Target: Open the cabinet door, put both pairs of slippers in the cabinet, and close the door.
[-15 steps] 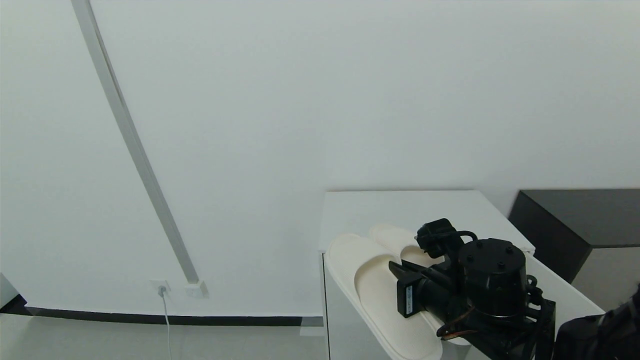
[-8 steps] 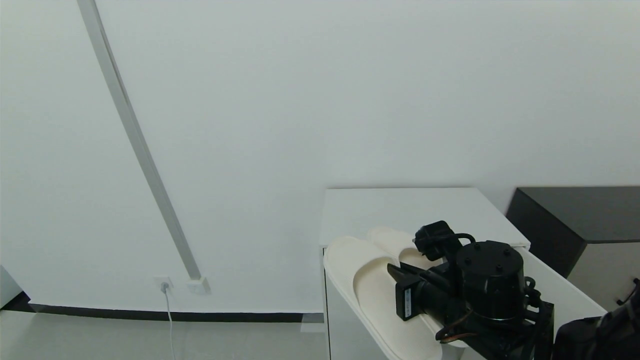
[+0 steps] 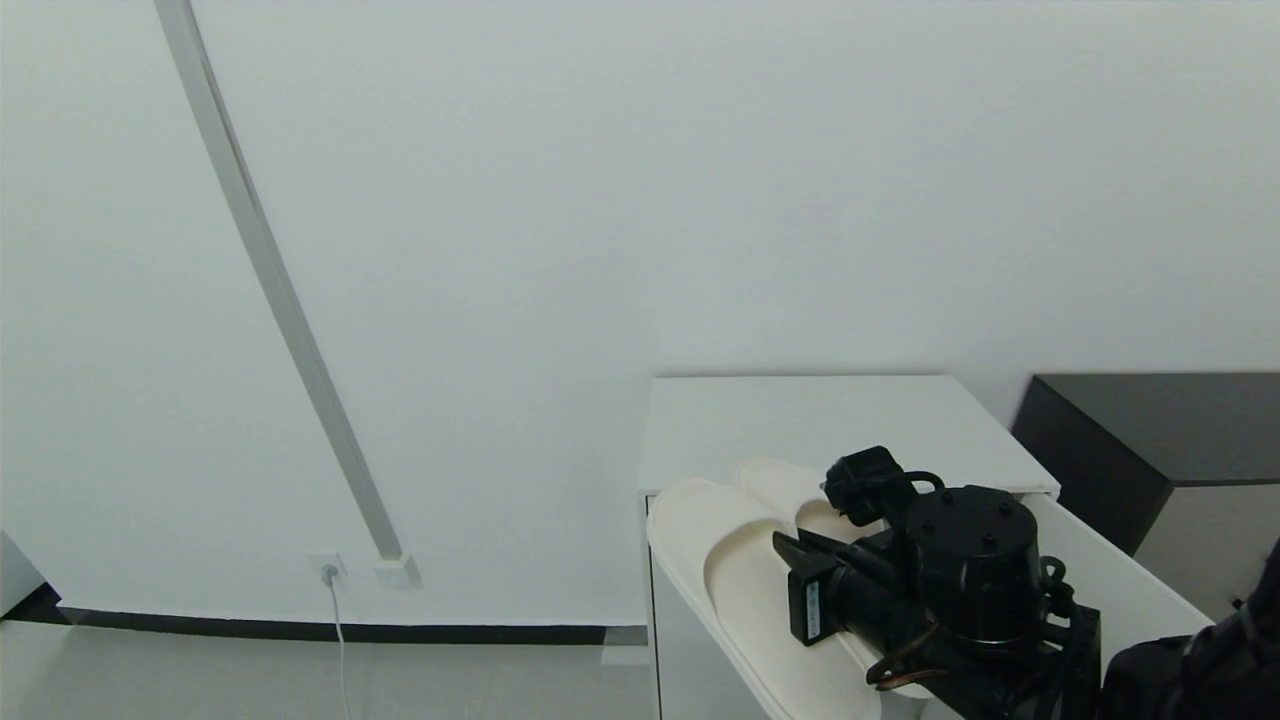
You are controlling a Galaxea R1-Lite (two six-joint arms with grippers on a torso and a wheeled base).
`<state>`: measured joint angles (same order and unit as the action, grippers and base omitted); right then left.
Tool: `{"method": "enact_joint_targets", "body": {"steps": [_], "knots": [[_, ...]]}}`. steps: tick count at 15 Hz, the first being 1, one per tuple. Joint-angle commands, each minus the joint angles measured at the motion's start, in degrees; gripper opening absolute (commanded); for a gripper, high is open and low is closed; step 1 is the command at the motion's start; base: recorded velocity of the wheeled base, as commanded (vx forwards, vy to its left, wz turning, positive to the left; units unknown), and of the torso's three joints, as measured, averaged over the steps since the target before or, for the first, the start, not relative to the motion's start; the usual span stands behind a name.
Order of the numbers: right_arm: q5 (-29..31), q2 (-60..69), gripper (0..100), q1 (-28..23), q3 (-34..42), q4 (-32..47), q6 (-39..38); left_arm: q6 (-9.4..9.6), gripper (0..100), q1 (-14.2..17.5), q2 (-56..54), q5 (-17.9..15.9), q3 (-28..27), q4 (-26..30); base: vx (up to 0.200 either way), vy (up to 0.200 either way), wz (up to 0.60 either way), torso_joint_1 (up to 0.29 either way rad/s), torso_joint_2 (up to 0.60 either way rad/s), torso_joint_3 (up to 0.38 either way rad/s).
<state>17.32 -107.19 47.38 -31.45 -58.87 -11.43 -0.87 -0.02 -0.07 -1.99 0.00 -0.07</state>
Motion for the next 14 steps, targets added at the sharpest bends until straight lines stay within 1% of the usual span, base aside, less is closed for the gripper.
{"method": "enact_joint_targets", "body": {"steps": [1,14], "knots": [[-0.01,-0.21,0,0.08,-0.01,-0.02,0.01,-0.01,0,0.02,0.07,-0.03,0.00,-0.01,0.000,-0.200,0.00,0.002,0.00,0.002],[0.17,0.14,0,0.78,0.78,-0.02,0.01,-0.01,0,0.02,0.07,-0.03,0.00,-0.01,0.000,-0.200,0.00,0.000,0.00,0.004]]}}
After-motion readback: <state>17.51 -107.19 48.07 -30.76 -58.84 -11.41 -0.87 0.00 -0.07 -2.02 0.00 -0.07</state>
